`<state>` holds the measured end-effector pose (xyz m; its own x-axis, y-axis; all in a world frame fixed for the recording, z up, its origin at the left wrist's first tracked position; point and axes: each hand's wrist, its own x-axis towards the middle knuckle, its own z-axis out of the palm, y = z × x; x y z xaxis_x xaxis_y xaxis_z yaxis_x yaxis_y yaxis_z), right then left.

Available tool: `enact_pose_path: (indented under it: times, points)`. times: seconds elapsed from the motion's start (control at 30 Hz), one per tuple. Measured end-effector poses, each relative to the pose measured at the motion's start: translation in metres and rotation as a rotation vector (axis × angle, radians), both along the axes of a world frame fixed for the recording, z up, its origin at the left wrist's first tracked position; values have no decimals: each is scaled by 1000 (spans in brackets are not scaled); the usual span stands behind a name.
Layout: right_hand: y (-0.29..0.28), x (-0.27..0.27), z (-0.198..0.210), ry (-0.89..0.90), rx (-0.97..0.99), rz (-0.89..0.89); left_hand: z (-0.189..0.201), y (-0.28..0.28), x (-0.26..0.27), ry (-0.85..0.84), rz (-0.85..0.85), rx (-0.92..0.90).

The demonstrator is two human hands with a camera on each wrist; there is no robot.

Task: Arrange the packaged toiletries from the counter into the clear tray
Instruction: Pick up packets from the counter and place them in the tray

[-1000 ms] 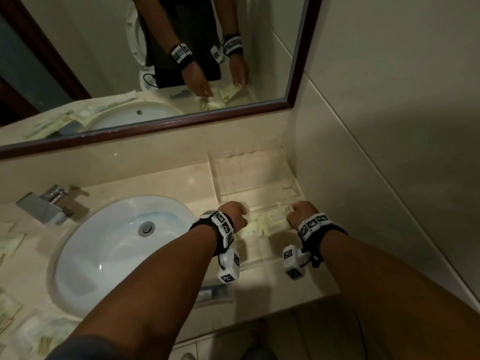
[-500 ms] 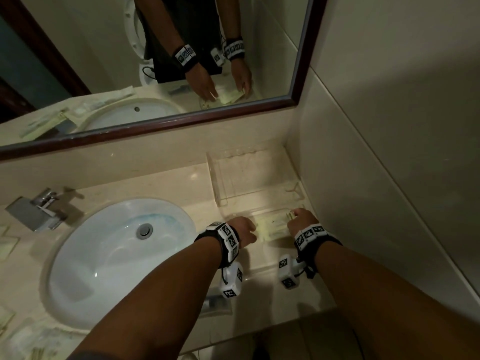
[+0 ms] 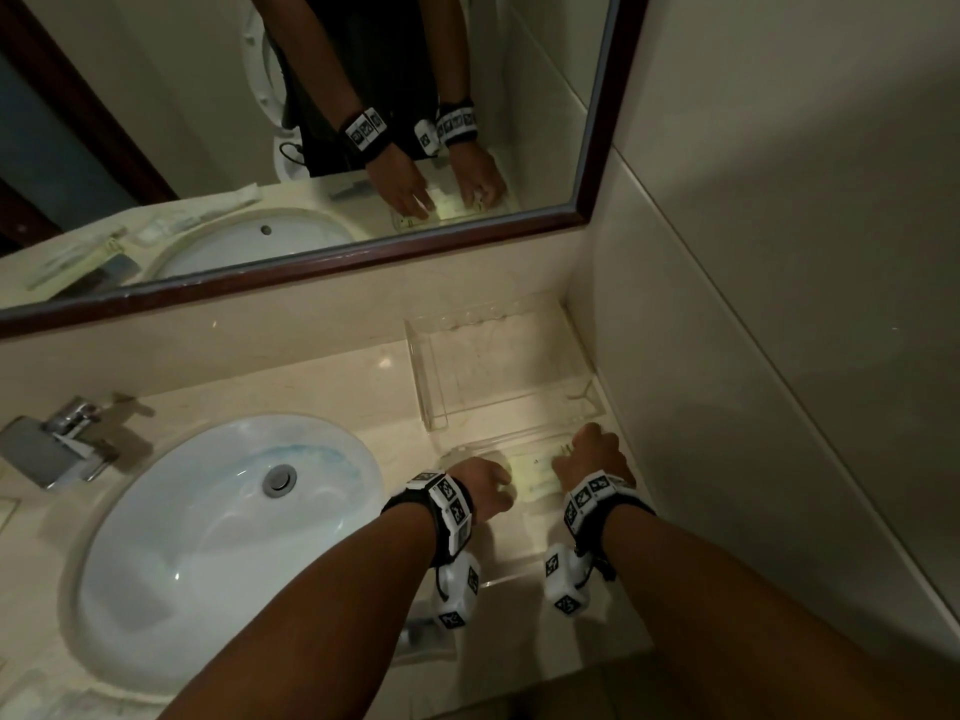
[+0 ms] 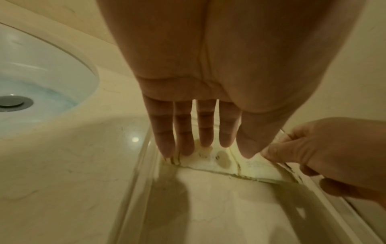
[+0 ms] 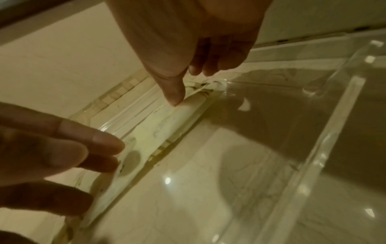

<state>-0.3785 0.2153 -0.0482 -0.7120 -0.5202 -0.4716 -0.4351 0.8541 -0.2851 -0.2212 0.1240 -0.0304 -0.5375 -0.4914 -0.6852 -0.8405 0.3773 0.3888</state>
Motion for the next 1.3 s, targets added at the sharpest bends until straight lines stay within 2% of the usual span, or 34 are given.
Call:
enact_pose_path:
  times: [0.27,0.4,0.5,0.7,0.93,1.13,1.3]
  points:
    - [6,15,10,38,-5,201,1,3,1,8,36,2]
    - [13,17,9,-9,102,379,2,5,3,33,86,-9]
    - [12,17,3,27,128,440,0,8,4,56,113,-22]
    - [6,25,-6,126,96,434,-3,9,7,82,198,32]
    - [6,24,-6,111,93,444,3,9,11,88,204,44]
    - [4,27,13,131,144,447,22,2,18,116,198,-2]
    - [-5,29,47,137,134,480,46,-6,31,134,168,-72]
